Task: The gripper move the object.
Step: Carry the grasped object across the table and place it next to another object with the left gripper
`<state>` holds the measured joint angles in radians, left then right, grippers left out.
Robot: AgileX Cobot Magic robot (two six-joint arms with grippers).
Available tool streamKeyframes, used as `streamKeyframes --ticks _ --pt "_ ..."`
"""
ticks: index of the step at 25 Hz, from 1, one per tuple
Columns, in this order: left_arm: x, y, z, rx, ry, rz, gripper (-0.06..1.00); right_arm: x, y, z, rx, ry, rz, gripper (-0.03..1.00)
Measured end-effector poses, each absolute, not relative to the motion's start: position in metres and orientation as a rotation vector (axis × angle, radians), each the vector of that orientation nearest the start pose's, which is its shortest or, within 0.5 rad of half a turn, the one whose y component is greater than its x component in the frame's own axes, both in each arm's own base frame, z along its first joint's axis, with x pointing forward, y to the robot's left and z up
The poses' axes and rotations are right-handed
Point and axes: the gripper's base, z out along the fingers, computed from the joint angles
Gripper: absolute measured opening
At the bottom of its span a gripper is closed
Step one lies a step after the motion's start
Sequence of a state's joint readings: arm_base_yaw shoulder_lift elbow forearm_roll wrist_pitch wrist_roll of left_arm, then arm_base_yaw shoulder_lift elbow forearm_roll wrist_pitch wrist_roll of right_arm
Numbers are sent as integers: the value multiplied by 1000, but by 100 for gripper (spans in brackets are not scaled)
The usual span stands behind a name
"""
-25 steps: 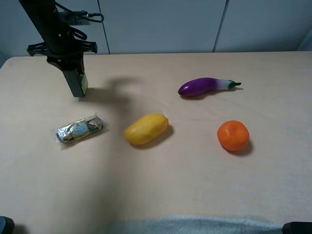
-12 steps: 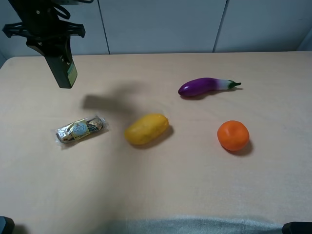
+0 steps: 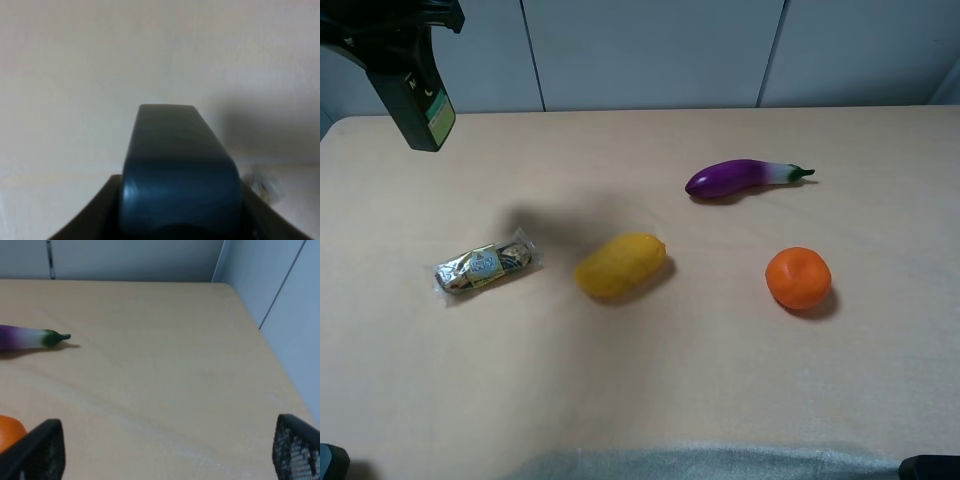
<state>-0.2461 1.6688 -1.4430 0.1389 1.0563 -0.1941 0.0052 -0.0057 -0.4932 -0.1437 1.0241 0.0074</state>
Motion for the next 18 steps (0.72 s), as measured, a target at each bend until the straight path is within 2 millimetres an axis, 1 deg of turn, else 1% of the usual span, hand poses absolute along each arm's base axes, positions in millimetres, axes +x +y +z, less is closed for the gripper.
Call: streamKeyframes --ticks 2,10,18 --pt "334 -73 305 136 2748 71 48 -4 -11 279 6 2004 -163 63" --pt "297 -63 298 145 2784 82 48 -4 -11 279 6 2004 -163 63" --pt "269 -57 288 150 2781 73 48 -4 -11 279 6 2004 -163 63"
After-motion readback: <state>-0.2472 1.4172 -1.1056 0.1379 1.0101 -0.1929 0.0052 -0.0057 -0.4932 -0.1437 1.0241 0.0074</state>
